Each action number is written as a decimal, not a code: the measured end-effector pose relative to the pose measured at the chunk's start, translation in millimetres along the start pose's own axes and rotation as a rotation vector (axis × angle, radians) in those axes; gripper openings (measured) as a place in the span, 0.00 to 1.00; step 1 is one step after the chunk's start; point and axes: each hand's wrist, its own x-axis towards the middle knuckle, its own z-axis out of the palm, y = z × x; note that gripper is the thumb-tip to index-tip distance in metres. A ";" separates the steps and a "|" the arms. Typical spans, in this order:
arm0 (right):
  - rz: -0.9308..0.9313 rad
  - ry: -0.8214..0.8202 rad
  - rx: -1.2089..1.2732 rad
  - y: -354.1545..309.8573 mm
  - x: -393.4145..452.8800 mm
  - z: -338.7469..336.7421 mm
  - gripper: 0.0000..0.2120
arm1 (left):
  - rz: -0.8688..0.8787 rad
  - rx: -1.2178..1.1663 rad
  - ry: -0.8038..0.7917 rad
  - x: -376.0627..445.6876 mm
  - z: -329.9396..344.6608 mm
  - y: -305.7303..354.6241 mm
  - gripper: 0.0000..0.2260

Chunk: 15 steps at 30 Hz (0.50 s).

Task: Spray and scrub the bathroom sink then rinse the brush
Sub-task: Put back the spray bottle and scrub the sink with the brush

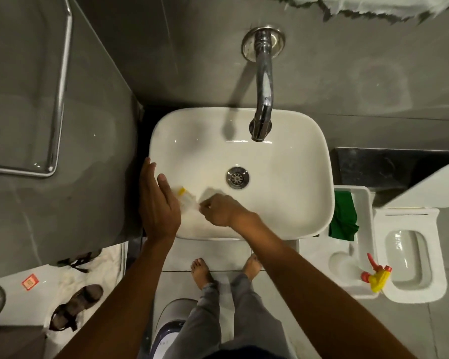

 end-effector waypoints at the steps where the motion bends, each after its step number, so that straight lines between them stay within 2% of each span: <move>1: 0.005 0.108 0.070 -5.6 8.3 -1.0 0.18 | 0.004 0.005 0.001 0.2 0.7 -0.5 0.17; 4: 0.156 0.436 0.233 16.0 27.9 -28.8 0.18 | -0.024 -0.005 -0.003 1.1 1.6 -1.6 0.18; 6: 0.349 0.571 0.407 49.1 35.0 -57.1 0.19 | -0.027 -0.018 -0.002 0.7 2.2 -2.4 0.18; 8: 0.393 0.553 0.425 62.6 34.7 -60.6 0.21 | -0.027 -0.024 0.000 0.8 3.1 -3.4 0.18; 12: 0.148 0.245 0.162 32.7 22.9 -8.9 0.20 | -0.033 -0.017 -0.008 0.2 3.7 -4.4 0.18; 13: 0.166 0.274 0.165 35.7 21.3 -5.3 0.20 | -0.036 -0.017 -0.010 0.1 3.6 -4.8 0.18; 15: 0.333 0.459 0.308 60.1 21.4 -20.4 0.19 | -0.036 -0.021 -0.008 1.0 3.4 -3.7 0.17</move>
